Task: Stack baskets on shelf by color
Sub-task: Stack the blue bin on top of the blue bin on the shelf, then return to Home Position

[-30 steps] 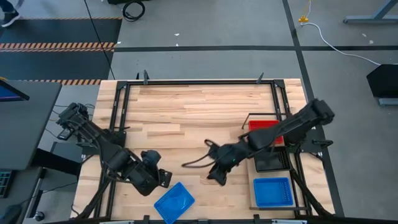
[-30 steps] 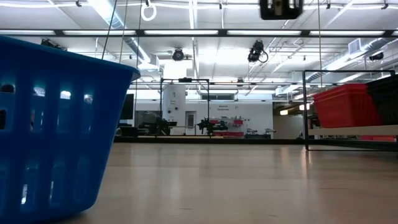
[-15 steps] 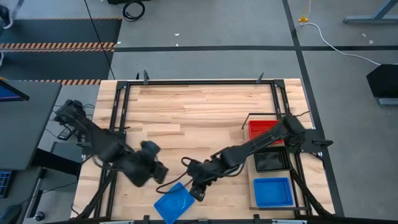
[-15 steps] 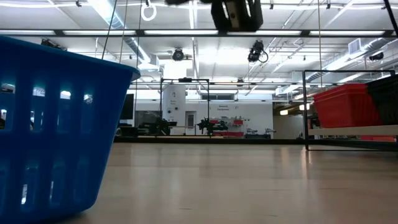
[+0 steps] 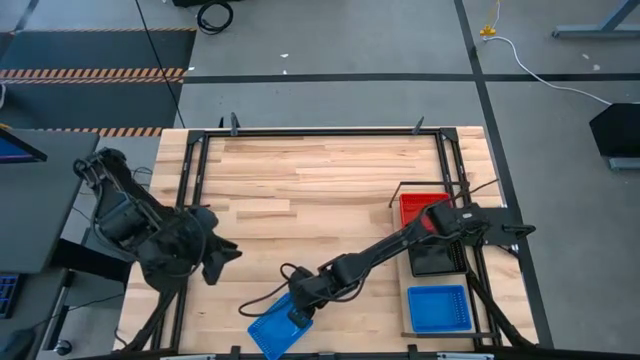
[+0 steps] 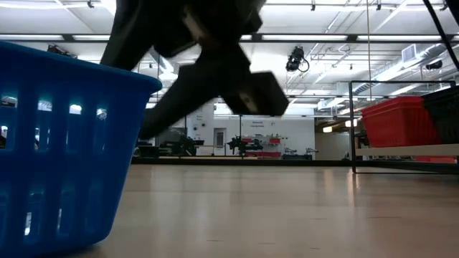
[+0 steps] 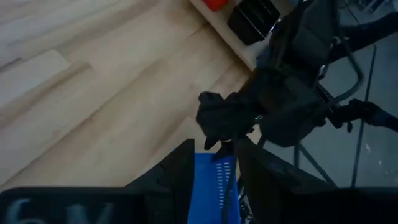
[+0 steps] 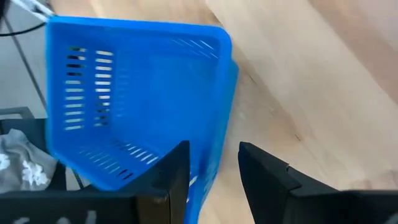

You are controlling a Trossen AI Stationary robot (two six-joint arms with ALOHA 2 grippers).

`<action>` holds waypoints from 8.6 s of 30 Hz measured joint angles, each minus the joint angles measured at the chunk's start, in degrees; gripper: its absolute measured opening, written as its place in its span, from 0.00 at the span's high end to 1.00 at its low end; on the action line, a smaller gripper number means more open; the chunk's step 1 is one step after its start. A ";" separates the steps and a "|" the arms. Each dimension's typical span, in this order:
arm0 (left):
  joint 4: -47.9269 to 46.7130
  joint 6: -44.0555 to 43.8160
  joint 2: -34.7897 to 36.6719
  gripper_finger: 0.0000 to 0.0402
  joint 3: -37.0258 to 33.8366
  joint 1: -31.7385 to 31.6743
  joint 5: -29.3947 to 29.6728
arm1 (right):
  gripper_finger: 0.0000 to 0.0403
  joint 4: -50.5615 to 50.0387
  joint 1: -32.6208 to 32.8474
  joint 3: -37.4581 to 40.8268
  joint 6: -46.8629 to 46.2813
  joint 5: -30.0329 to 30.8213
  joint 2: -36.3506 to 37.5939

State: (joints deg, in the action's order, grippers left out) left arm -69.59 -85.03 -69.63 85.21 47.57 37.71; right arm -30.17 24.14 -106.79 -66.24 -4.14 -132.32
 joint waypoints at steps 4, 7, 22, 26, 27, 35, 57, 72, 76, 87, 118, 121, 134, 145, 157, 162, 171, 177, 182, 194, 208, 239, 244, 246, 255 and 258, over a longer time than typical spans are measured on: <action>0.77 1.73 -0.02 0.68 0.00 0.69 -0.51 | 0.65 0.37 0.02 -0.78 -1.49 0.01 -1.71; 1.53 2.14 -0.07 0.68 0.00 1.69 -0.87 | 0.65 0.29 -0.23 -0.86 -1.68 0.00 -2.03; 2.13 -0.67 -1.93 0.68 -0.04 4.46 1.31 | 0.96 -3.86 -4.24 -0.81 6.45 -9.86 0.04; 2.39 -1.36 -2.92 0.68 -0.05 4.83 1.68 | 0.97 -14.45 -6.05 -0.81 11.78 -11.79 4.49; 2.45 -1.38 -3.25 0.68 -0.04 4.83 1.69 | 0.98 -18.01 -6.50 -0.81 13.08 -11.61 5.92; 2.51 -1.39 -5.93 0.68 -0.07 4.70 4.96 | 0.94 -41.91 -6.78 -0.78 5.49 4.18 21.14; 6.73 5.76 -7.30 0.68 -0.08 4.40 13.16 | 0.98 -59.77 18.49 11.80 -55.35 5.05 43.84; 16.44 16.47 -7.30 0.68 -0.08 -0.28 11.99 | 0.97 -59.92 27.75 20.68 -63.34 -6.16 44.87; 16.53 16.36 -7.30 0.68 -0.09 -0.24 11.92 | 0.96 -59.85 29.68 21.55 -64.57 -7.57 44.90; 18.07 16.26 -7.30 0.68 -0.09 -1.98 12.03 | 0.78 -59.72 30.77 22.84 -66.28 -9.00 44.22; 34.46 44.40 -6.01 0.68 -0.10 -16.35 -3.23 | 0.56 -49.26 22.05 17.62 -27.69 34.56 47.22; 38.58 50.47 -6.01 0.69 -0.11 -22.33 -11.05 | 0.57 -50.11 19.20 16.29 -12.15 34.58 48.70; 52.50 60.86 -6.30 0.98 -0.11 -39.92 -22.52 | 0.73 -47.57 9.92 16.14 16.54 47.74 61.96; 63.59 64.29 -5.10 0.99 -7.10 -40.51 -21.40 | 0.97 -14.16 6.41 40.19 35.36 39.24 86.33; 89.70 57.18 9.75 1.00 -36.06 -48.08 -30.51 | 0.98 5.41 0.06 61.80 41.61 33.88 100.86; 96.46 57.10 19.89 1.00 -47.57 -50.91 -30.52 | 0.99 8.18 -3.08 66.70 38.97 32.21 106.08; 100.04 53.92 26.17 1.00 -60.88 -52.00 -33.13 | 0.99 18.12 -7.42 76.96 36.24 25.89 110.29; 106.59 52.58 29.15 1.00 -66.87 -51.91 -33.11 | 0.99 23.29 -9.88 81.28 34.87 24.83 111.08; 102.73 52.52 35.11 1.00 -69.76 -51.91 -33.10 | 0.99 23.00 -12.18 81.90 35.18 22.54 114.51; 75.79 50.73 55.00 1.00 -69.89 -51.84 -32.90 | 0.99 12.47 -13.92 81.92 34.49 24.08 127.78; 61.23 62.06 66.95 1.00 -69.88 -51.84 -27.65 | 0.99 10.97 -13.90 81.94 35.77 25.58 127.04; 76.55 66.31 69.31 0.99 -84.65 -51.84 -33.94 | 0.98 42.51 -13.81 106.38 51.14 22.67 131.85; 76.21 72.63 69.26 0.93 -84.65 -51.84 -33.93 | 0.98 42.39 -13.81 106.40 50.53 22.60 131.85; 76.18 72.22 69.26 0.91 -84.65 -51.84 -33.94 | 0.98 42.39 -13.83 106.40 49.75 22.60 131.85; 76.18 72.22 69.26 0.90 -84.65 -51.84 -33.94 | 0.98 42.42 -13.84 106.40 49.70 22.58 131.85; 76.18 72.21 69.26 0.92 -84.65 -51.84 -33.94 | 0.98 42.45 -13.84 106.40 49.70 22.56 131.85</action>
State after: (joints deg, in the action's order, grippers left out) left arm 6.59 -12.82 -0.36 0.56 -4.27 3.77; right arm 12.27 10.31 -0.38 -16.53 18.41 -0.47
